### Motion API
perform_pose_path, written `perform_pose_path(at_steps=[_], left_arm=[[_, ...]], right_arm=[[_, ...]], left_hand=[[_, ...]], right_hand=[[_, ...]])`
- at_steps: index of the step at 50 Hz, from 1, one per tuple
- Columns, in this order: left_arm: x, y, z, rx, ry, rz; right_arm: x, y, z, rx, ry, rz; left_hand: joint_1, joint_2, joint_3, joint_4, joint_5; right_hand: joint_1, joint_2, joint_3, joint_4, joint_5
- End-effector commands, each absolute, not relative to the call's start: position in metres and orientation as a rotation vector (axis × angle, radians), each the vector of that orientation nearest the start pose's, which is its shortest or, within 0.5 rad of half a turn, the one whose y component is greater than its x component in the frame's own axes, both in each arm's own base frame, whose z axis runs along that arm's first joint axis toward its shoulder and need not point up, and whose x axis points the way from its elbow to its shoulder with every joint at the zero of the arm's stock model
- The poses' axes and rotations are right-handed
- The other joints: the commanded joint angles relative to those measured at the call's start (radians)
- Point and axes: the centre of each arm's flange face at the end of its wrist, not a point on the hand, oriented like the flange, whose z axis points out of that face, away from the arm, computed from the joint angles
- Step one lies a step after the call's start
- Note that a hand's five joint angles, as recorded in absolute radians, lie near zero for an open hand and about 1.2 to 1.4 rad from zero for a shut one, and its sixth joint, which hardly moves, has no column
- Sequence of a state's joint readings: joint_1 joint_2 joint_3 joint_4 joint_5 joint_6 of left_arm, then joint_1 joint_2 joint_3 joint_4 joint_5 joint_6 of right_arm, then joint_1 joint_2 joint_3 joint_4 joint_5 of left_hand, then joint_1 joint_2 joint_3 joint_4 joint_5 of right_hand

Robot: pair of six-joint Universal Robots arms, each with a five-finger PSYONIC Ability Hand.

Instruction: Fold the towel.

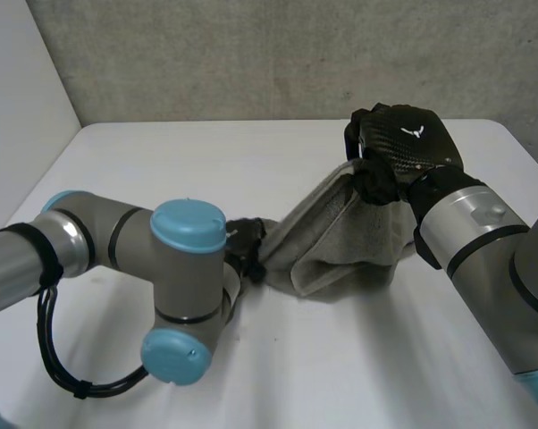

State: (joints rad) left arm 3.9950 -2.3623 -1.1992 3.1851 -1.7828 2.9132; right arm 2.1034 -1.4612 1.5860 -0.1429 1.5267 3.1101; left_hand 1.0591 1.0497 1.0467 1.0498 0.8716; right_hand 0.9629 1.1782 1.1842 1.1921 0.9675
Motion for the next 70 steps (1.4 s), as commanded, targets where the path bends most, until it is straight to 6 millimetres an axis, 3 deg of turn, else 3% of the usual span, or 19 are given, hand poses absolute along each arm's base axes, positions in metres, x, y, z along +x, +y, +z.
perform_pose_path(at_steps=[1, 8, 16, 26, 31, 36, 37, 39, 40, 43, 44, 47, 49, 53, 55, 57, 59, 64, 70], left_arm=[[-0.329, -0.279, 0.134, 0.200, 2.703, -1.929], [-0.293, -0.289, 0.166, 0.115, 2.645, -1.951], [-0.293, -0.266, 0.171, 0.462, 2.711, -1.903], [-0.285, -0.251, 0.158, 0.649, 2.731, -1.662], [-0.290, -0.269, 0.164, 0.696, 2.675, -1.665], [-0.306, -0.305, 0.213, 0.725, 2.469, -1.929], [-0.306, -0.305, 0.213, 0.725, 2.468, -1.930], [-0.319, -0.325, 0.274, 0.690, 2.250, -2.205], [-0.319, -0.326, 0.274, 0.690, 2.249, -2.206], [-0.328, -0.337, 0.359, 0.523, 1.921, -2.613], [-0.328, -0.337, 0.359, 0.522, 1.920, -2.615], [-0.327, -0.339, 0.412, 0.333, 1.624, -2.906], [-0.329, -0.336, 0.412, 0.325, 1.615, -2.931], [-0.322, -0.330, 0.360, 0.424, 1.889, -2.706], [-0.316, -0.322, 0.307, 0.513, 2.090, -2.491], [-0.316, -0.321, 0.307, 0.514, 2.091, -2.490], [-0.303, -0.300, 0.233, 0.624, 2.313, -2.182], [-0.285, -0.262, 0.167, 0.746, 2.491, -1.859], [-0.279, -0.234, 0.145, 0.819, 2.556, -1.724]], right_arm=[[0.283, -0.218, 0.287, -0.591, 1.873, -1.929], [0.275, -0.219, 0.280, -0.826, 1.982, -1.818], [0.282, -0.227, 0.229, -1.129, 2.134, -1.561], [0.293, -0.247, 0.183, -1.077, 2.229, -1.391], [0.302, -0.264, 0.183, -1.071, 2.211, -1.442], [0.311, -0.298, 0.222, -1.011, 2.110, -1.730], [0.315, -0.313, 0.248, -0.957, 2.007, -1.915], [0.317, -0.323, 0.273, -0.899, 1.894, -2.077], [0.319, -0.329, 0.308, -0.822, 1.721, -2.266], [0.314, -0.324, 0.377, -0.648, 1.347, -2.571], [0.311, -0.319, 0.401, -0.593, 1.200, -2.657], [0.304, -0.309, 0.420, -0.562, 1.107, -2.706], [0.303, -0.307, 0.417, -0.574, 1.133, -2.691], [0.310, -0.302, 0.383, -0.735, 1.319, -2.525], [0.314, -0.297, 0.346, -0.882, 1.493, -2.326], [0.316, -0.298, 0.325, -0.939, 1.580, -2.230], [0.316, -0.296, 0.280, -1.059, 1.778, -2.035], [0.306, -0.285, 0.214, -1.283, 2.072, -1.722], [0.291, -0.275, 0.174, -1.419, 2.292, -1.459]], left_hand=[[0.337, 0.347, 0.350, 0.346, 0.350], [0.337, 0.347, 0.350, 0.346, 0.350], [0.337, 0.347, 0.350, 0.346, 0.350], [0.337, 0.347, 0.350, 0.346, 0.350], [0.337, 0.347, 0.350, 0.346, 0.350], [0.337, 0.347, 0.350, 0.346, 0.350], [0.337, 0.347, 0.350, 0.346, 0.350], [0.337, 0.347, 0.350, 0.346, 0.350], [0.337, 0.347, 0.350, 0.346, 0.350], [0.337, 0.347, 0.350, 0.346, 0.350], [0.337, 0.347, 0.350, 0.346, 0.350], [0.337, 0.347, 0.350, 0.346, 0.350], [0.337, 0.347, 0.350, 0.346, 0.350], [0.337, 0.347, 0.350, 0.346, 0.350], [0.337, 0.347, 0.350, 0.346, 0.350], [0.337, 0.347, 0.350, 0.346, 0.350], [0.337, 0.347, 0.350, 0.346, 0.350], [0.337, 0.347, 0.350, 0.346, 0.350], [0.337, 0.347, 0.350, 0.346, 0.350]], right_hand=[[0.433, 0.218, 0.212, 0.204, 0.254], [0.433, 0.218, 0.212, 0.204, 0.254], [0.433, 0.218, 0.212, 0.204, 0.254], [0.433, 0.218, 0.212, 0.204, 0.254], [0.433, 0.218, 0.212, 0.204, 0.254], [0.433, 0.218, 0.212, 0.204, 0.254], [0.433, 0.218, 0.212, 0.204, 0.254], [0.433, 0.218, 0.212, 0.204, 0.254], [0.433, 0.218, 0.212, 0.204, 0.254], [0.433, 0.218, 0.212, 0.204, 0.254], [0.433, 0.218, 0.212, 0.204, 0.254], [0.433, 0.218, 0.212, 0.204, 0.254], [0.433, 0.218, 0.212, 0.204, 0.254], [0.433, 0.218, 0.212, 0.204, 0.254], [0.433, 0.218, 0.212, 0.204, 0.254], [0.433, 0.218, 0.212, 0.204, 0.254], [0.433, 0.218, 0.212, 0.204, 0.254], [0.433, 0.218, 0.212, 0.204, 0.254], [0.433, 0.218, 0.212, 0.204, 0.254]])
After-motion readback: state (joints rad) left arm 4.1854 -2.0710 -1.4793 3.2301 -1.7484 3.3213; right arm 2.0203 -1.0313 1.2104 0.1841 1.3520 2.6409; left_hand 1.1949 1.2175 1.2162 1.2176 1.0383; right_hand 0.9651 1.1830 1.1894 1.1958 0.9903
